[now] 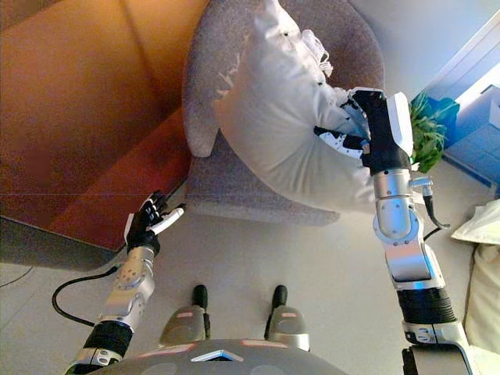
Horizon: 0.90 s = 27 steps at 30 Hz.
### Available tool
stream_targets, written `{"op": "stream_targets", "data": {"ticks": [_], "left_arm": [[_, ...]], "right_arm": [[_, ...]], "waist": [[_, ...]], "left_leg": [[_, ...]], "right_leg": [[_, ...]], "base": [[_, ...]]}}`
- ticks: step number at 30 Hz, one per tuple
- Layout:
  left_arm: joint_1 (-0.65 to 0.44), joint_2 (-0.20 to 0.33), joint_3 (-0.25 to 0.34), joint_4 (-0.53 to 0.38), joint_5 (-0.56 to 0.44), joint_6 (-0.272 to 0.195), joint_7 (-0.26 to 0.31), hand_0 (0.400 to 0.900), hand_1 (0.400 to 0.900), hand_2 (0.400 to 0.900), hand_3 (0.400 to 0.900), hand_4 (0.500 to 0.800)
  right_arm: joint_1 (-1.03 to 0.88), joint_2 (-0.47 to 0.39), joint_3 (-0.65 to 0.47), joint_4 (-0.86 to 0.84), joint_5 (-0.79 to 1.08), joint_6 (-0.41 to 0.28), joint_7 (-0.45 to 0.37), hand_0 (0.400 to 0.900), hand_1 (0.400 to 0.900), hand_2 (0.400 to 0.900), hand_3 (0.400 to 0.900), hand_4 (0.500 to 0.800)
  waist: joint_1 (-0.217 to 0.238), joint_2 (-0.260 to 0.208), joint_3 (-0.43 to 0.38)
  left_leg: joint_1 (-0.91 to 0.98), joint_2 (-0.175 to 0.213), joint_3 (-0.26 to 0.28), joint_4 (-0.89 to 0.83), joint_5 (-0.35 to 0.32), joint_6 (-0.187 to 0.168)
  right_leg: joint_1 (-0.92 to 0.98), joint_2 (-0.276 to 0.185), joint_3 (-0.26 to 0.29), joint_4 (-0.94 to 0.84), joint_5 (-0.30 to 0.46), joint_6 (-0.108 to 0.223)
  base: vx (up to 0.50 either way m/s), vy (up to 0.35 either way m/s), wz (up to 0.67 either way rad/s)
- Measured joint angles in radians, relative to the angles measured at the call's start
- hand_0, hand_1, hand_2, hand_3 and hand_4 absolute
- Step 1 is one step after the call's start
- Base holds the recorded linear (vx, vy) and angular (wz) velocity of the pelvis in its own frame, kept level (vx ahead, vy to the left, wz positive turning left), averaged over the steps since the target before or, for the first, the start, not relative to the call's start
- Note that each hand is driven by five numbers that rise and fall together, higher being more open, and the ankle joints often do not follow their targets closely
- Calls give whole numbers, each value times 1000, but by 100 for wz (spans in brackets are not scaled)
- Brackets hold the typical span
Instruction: Pick up the pillow and put it on the sofa.
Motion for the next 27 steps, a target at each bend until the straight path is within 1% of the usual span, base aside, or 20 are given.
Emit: {"op": "stream_targets", "data": {"ticks": [3,5,6,7,10,11,12,13,14,15,16,17,18,19,21,22,24,27], "left_arm": [[12,0,-9,0,-2,1,-12,900,900,900,900,800],[21,3,-11,0,-3,5,-19,900,900,900,900,800],[26,3,-13,0,-5,7,-20,900,900,900,900,800],[31,4,-24,-2,-13,7,-23,900,900,900,900,800],[45,24,-56,-1,-46,7,-35,900,900,900,900,800],[47,27,-63,-2,-53,5,-42,900,900,900,900,800],[47,44,-83,-1,-67,3,-43,900,900,900,900,800],[43,56,-97,-1,-80,3,-51,900,900,900,900,800],[35,62,-111,-1,-92,3,-58,900,900,900,900,800],[26,65,-128,-1,-99,2,-59,900,900,900,900,800],[19,70,-140,-1,-113,1,-63,900,900,900,900,800],[15,75,-143,0,-118,-1,-71,900,900,900,900,800],[7,83,-152,-1,-122,-2,-79,900,900,900,900,800],[-2,91,-156,-1,-122,-7,-83,900,900,900,900,800],[-22,103,-161,-1,-122,-10,-88,900,900,900,900,800],[-29,109,-162,-1,-122,-11,-88,900,900,900,900,800],[-43,120,-164,-1,-122,-13,-91,900,900,900,900,800],[-67,121,-165,-1,-122,-15,-91,900,900,900,900,800]], "right_arm": [[-9,-11,5,53,26,0,4,400,400,400,400,500],[-63,-52,51,173,63,1,5,400,400,400,400,500],[-109,-76,92,258,88,6,5,400,400,400,400,500],[-146,-91,120,332,104,11,4,400,400,400,400,500],[-337,-141,275,584,149,37,4,400,400,400,400,500],[-375,-144,292,636,163,46,4,400,400,400,400,500],[-476,-158,378,767,190,37,2,400,400,400,400,500],[-569,-163,423,871,205,50,7,400,400,400,400,500],[-656,-164,457,996,210,52,5,575,575,575,575,605],[-747,-165,479,1134,215,56,2,900,900,900,900,800],[-824,-167,490,1240,217,65,3,900,900,900,900,800],[-872,-176,491,1295,217,77,3,900,900,900,900,800],[-935,-185,503,1389,219,74,3,900,900,900,900,800],[-974,-201,501,1425,220,89,2,900,900,900,900,800],[-1014,-252,501,1428,231,95,-4,900,900,900,900,800],[-1029,-263,501,1427,243,95,-15,900,900,900,900,800],[-1054,-275,500,1414,259,96,-45,900,900,900,900,800],[-1061,-280,463,1322,273,90,-92,900,900,900,900,800]], "waist": [[15,-4,-6],[35,-10,-11],[36,-12,-13],[51,-12,-14],[61,-11,-15],[83,-8,-14],[80,-8,-13],[93,-3,-10],[108,3,-4],[130,16,5],[142,28,14],[163,40,23],[171,51,32],[190,64,40],[205,80,53],[213,83,55],[216,84,56],[210,82,57]], "left_leg": [[0,4,-13,-29,18,-5],[-1,9,-17,-37,23,-8],[-1,11,-20,-40,25,-10],[-4,13,-26,-47,30,-11],[-28,18,-37,-60,46,-16],[-43,20,-46,-65,54,-18],[-61,22,-54,-65,60,-21],[-86,23,-60,-67,69,-22],[-103,25,-64,-70,75,-23],[-121,25,-71,-74,84,-23],[-133,24,-79,-80,91,-23],[-139,25,-83,-87,98,-24],[-144,24,-90,-93,103,-25],[-150,24,-102,-96,106,-25],[-163,23,-112,-99,112,-26],[-163,24,-113,-104,115,-27],[-164,25,-120,-109,115,-28],[-162,22,-122,-111,116,-26]], "right_leg": [[1,7,-17,-9,0,-4],[2,12,-20,-19,3,-8],[2,15,-22,-21,3,-9],[1,15,-30,-25,4,-10],[-12,26,-44,-43,16,-17],[-22,30,-49,-49,19,-19],[-36,31,-55,-57,26,-22],[-50,33,-63,-69,35,-25],[-63,36,-67,-78,44,-27],[-79,37,-73,-78,47,-28],[-90,38,-79,-78,49,-29],[-93,38,-85,-78,49,-29],[-97,39,-93,-78,49,-29],[-100,39,-97,-79,49,-29],[-106,41,-105,-79,49,-29],[-107,42,-109,-79,49,-29],[-106,46,-115,-79,49,-29],[-106,46,-117,-79,49,-29]], "base": [[62,-49,15],[55,-52,12],[8,-37,11],[4,-57,16],[-37,-62,17],[-76,-51,17],[-62,-44,14],[-65,-44,13],[-52,-52,16],[-35,-59,19],[-1,-54,21],[15,-49,21],[16,-35,18],[26,-38,17],[31,-28,14],[45,-5,8],[38,7,0],[29,22,-7]]}}
